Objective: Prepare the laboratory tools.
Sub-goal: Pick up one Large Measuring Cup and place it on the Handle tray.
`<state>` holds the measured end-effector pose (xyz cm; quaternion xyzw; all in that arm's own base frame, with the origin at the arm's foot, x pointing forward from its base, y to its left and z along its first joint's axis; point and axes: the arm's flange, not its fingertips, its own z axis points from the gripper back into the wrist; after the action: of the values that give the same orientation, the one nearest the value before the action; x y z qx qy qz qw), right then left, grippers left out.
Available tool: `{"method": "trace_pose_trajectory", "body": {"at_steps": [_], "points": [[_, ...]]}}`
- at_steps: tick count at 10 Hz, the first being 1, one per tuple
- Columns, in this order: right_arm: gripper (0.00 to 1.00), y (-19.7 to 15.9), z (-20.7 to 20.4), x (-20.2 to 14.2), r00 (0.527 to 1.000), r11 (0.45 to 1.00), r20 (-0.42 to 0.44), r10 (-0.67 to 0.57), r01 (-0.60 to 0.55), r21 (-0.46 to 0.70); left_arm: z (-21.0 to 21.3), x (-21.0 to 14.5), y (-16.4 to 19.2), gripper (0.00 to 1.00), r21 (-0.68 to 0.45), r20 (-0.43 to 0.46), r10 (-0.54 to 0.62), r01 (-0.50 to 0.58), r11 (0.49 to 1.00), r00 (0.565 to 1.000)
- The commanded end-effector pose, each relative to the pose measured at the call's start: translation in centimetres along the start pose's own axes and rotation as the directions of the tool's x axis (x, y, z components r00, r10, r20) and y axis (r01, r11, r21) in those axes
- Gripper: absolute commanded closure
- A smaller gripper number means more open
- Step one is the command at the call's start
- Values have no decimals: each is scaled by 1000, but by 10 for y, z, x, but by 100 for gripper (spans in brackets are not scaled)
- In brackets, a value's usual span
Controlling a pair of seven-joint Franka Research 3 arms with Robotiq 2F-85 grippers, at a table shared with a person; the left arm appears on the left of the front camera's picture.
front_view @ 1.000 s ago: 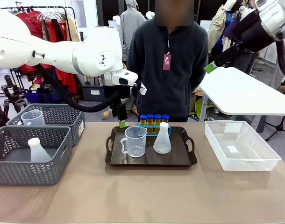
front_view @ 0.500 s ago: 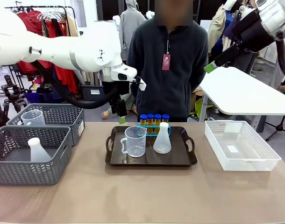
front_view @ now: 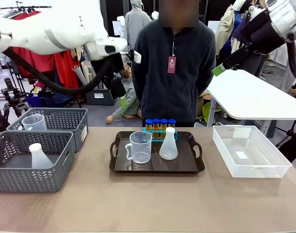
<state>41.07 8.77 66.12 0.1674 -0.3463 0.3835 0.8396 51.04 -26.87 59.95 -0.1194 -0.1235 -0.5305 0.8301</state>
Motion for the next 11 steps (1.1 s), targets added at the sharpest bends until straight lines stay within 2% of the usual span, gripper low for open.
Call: {"method": "trace_pose_trajectory", "body": {"at_steps": [1,5,9,11], "points": [[0,0,-1,-1,1000,1000,20,-2,1,18,30,-10,7,0,-25,85,-37,39,999,996],[0,0,-1,-1,1000,1000,20,-2,1,18,85,-13,1,0,30,169,-86,82,996,982],[0,0,-1,-1,1000,1000,20,-2,1,18,120,-36,-7,0,126,253,-102,72,989,962],[0,0,-1,-1,1000,1000,20,-2,1,18,122,-44,-10,0,160,290,-99,53,986,952]]}}
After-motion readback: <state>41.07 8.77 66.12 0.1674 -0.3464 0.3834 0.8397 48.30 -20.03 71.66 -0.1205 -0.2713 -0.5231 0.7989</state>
